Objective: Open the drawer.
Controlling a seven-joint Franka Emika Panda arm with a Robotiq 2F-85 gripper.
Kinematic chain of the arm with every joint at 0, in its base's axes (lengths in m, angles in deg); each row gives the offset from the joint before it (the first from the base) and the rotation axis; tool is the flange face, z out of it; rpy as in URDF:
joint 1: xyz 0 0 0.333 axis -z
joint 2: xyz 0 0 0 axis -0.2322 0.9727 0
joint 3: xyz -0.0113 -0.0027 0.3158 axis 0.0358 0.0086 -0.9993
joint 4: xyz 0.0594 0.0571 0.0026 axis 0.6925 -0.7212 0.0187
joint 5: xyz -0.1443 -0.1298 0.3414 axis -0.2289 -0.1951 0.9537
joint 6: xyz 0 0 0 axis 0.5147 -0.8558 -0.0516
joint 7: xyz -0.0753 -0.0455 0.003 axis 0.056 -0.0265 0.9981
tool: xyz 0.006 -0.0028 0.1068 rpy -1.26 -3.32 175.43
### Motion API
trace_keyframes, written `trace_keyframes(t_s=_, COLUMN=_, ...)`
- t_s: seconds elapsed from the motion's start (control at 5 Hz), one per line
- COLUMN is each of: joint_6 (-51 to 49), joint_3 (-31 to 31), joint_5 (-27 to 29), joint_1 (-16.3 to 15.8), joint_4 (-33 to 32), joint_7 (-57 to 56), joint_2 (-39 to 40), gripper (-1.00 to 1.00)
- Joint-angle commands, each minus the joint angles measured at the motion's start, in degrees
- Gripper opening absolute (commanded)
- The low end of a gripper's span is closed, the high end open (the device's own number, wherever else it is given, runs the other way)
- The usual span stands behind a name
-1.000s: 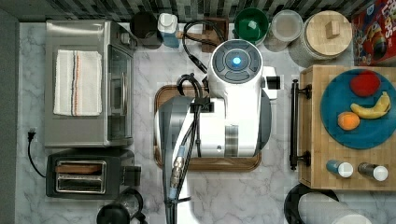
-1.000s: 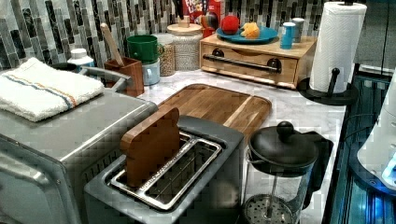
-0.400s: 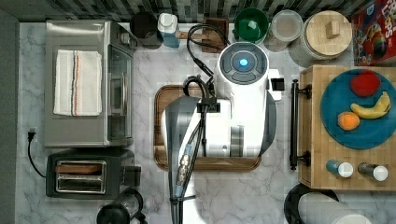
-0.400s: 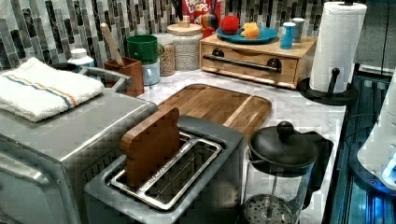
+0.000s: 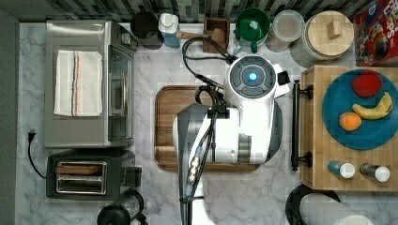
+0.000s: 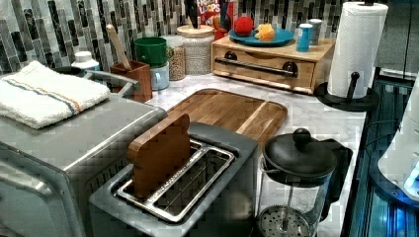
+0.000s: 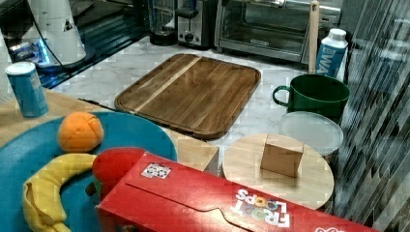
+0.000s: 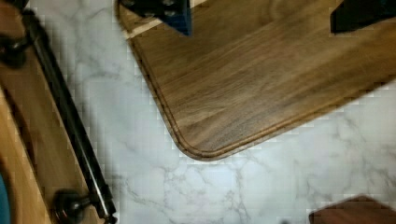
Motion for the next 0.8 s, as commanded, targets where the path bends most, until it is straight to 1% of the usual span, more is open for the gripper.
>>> trace_keyframes(t_s=0.2, joint_6=7.1, joint_3=2.5, joint_5=-2.8, joint_1=4.2, joint_4=-6.5, joint_7=-20.6, joint_2=0.6, gripper=1.0)
trace_keyframes(t_s=0.4, joint_6=9.0, joint_3=2.7, joint_5=-3.0, joint_1=6.5, joint_4=-6.5, joint_7=-27.7, joint_2=1.6, gripper=1.0)
trace_keyframes(t_s=0.6, joint_6=11.6, joint_3=2.6, joint_5=-3.4, joint_1=8.5, joint_4=-6.1, joint_7=-32.4, joint_2=3.2, gripper=1.0)
trace_keyframes(t_s=0.8, joint_6=16.3, joint_3=4.1, joint_5=-3.5, joint_1=8.3, joint_4=-7.0, joint_7=-34.9, joint_2=4.5, gripper=1.0)
